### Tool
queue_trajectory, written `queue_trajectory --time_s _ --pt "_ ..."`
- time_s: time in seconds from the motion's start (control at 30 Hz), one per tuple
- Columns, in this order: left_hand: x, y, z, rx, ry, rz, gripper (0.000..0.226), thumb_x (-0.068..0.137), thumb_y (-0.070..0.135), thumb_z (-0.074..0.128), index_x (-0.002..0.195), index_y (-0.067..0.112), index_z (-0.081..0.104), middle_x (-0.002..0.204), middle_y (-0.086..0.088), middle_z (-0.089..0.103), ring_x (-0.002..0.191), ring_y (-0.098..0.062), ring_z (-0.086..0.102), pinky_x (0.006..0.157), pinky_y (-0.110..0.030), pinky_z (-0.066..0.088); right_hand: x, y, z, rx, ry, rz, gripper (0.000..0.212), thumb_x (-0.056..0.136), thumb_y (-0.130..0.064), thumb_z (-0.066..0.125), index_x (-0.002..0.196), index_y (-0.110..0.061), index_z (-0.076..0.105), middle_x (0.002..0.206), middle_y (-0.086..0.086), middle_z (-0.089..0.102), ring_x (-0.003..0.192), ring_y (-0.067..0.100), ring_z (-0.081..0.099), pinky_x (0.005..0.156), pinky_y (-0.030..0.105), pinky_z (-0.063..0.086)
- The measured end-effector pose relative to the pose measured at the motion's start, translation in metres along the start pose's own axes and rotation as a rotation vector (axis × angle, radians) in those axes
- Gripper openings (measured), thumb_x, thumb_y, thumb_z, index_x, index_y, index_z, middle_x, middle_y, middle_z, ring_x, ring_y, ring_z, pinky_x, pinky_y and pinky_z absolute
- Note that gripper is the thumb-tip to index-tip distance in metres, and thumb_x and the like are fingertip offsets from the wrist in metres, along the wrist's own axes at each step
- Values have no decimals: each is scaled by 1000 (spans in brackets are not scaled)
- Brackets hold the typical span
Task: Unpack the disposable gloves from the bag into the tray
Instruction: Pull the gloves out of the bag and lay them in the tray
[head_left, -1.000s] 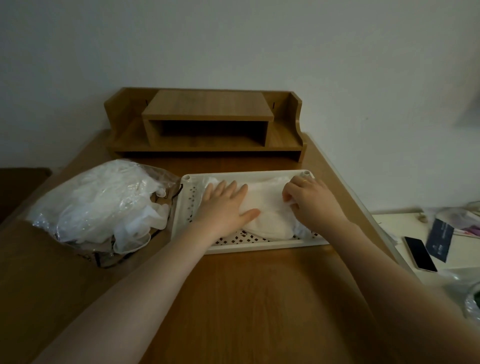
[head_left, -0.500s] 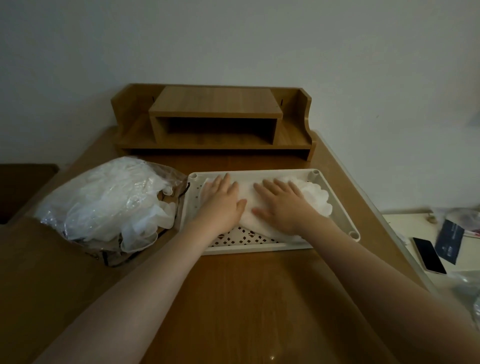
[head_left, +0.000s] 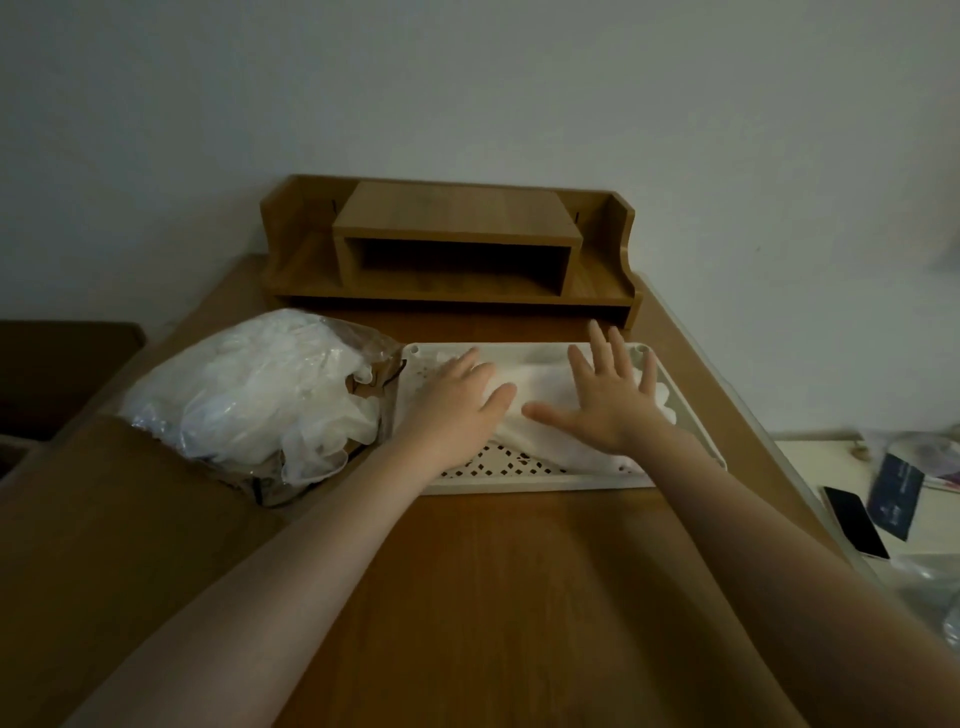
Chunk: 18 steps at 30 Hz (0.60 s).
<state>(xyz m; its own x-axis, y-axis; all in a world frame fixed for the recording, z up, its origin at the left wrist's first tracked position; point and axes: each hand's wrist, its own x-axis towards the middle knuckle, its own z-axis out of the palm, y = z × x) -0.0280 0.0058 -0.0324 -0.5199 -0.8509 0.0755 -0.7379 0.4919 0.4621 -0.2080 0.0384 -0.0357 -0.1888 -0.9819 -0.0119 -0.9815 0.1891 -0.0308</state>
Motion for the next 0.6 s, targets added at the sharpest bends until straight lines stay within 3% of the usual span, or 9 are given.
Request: queue_trajectory --time_s 0.03,0.1,0.17,0.23,0.37,0.47,0.53,0.6 --pt "-7 4 -8 -105 76 65 47 102 37 29 144 17 36 155 3 22 141 -14 22 111 -29 20 -3 -9 -8 22 38 -36 89 84 -75 30 151 -18 15 160 7 -8 147 26 -9 114 51 -7" --pt "-20 2 -22 -220 249 155 34 102 24 35 131 16 50 135 4 48 118 -9 49 93 -15 37 -12 -31 -23 141 105 -129 58 95 -49 42 143 -15 40 157 8 22 139 25 31 112 41 26" --pt "-32 -7 -34 -335 352 146 29 100 22 38 127 18 50 113 6 56 91 -3 58 71 -11 44 -24 -57 -29 301 237 -226 33 97 -28 48 124 -14 59 137 3 49 104 18 58 85 26 47" --pt "-41 -18 -42 -438 428 118 26 100 23 38 123 18 48 99 8 58 76 -3 58 62 -13 47 -35 -84 -29 368 368 -321 22 95 -20 50 109 -13 66 120 1 59 88 17 61 74 24 49" --pt "-51 -41 -59 -610 621 79 16 101 19 36 110 21 49 80 8 55 64 -3 55 58 -15 46 -33 -127 -19 338 484 -568 16 89 -12 54 91 -4 69 98 10 66 80 28 62 74 41 52" --pt "-51 -58 -70 -677 691 9 19 102 20 34 100 21 53 80 6 55 62 -4 53 58 -18 45 -29 -153 -8 299 249 -663 18 93 -10 51 102 -2 64 99 14 65 89 31 60 78 40 50" --pt "-51 -66 -70 -705 697 -22 23 102 19 34 94 22 56 80 6 57 63 -5 54 61 -20 45 -25 -166 2 253 76 -588 26 96 -19 50 118 -7 56 116 13 61 105 29 57 90 41 48" --pt "-51 -74 -66 -725 686 -64 26 101 18 34 90 23 57 80 7 59 66 -5 56 66 -22 47 -20 -173 12 115 34 -492 35 94 -30 52 123 -10 51 125 10 56 117 29 50 106 42 36"
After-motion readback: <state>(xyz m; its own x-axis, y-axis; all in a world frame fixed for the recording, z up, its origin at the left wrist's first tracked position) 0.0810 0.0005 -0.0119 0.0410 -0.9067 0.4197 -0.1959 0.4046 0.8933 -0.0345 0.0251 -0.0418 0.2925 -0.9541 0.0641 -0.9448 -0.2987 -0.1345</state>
